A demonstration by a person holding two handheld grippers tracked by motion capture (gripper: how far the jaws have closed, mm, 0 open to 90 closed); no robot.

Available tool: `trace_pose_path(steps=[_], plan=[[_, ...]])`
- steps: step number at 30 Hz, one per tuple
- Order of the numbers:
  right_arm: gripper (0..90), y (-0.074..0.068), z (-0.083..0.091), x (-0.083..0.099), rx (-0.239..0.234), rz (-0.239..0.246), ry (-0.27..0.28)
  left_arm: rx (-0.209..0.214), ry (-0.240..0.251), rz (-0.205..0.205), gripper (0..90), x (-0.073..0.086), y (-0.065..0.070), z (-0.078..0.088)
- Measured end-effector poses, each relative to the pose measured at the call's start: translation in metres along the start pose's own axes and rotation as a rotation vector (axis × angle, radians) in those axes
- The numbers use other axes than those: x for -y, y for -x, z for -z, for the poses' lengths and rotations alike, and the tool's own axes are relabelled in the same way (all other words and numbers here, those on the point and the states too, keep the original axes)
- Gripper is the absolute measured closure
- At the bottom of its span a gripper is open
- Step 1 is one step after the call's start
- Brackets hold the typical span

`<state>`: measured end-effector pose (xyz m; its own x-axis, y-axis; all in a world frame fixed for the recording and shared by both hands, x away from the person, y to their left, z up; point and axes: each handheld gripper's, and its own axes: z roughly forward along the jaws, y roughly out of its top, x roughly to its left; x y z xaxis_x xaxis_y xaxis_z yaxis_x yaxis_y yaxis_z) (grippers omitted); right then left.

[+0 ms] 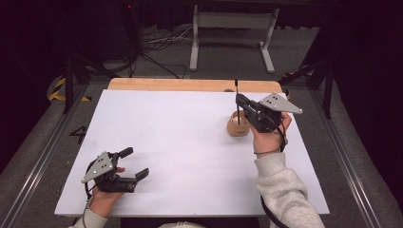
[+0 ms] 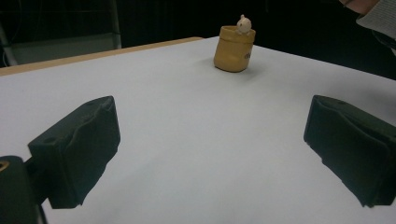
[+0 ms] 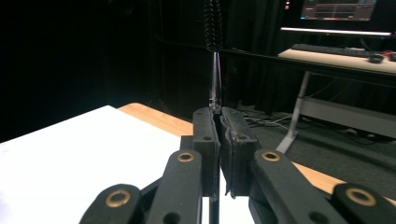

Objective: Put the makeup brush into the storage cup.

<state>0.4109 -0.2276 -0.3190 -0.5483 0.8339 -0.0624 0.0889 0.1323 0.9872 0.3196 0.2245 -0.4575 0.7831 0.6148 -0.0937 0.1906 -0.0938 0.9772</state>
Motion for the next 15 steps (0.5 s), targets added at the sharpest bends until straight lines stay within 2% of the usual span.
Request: trace_pose_path(steps=[15], plan=[[85.2, 0.023, -0.004, 0.004, 0.072, -0.017, -0.008, -0.001, -0.001, 0.001, 4.3, 0.000, 0.000, 0.000]])
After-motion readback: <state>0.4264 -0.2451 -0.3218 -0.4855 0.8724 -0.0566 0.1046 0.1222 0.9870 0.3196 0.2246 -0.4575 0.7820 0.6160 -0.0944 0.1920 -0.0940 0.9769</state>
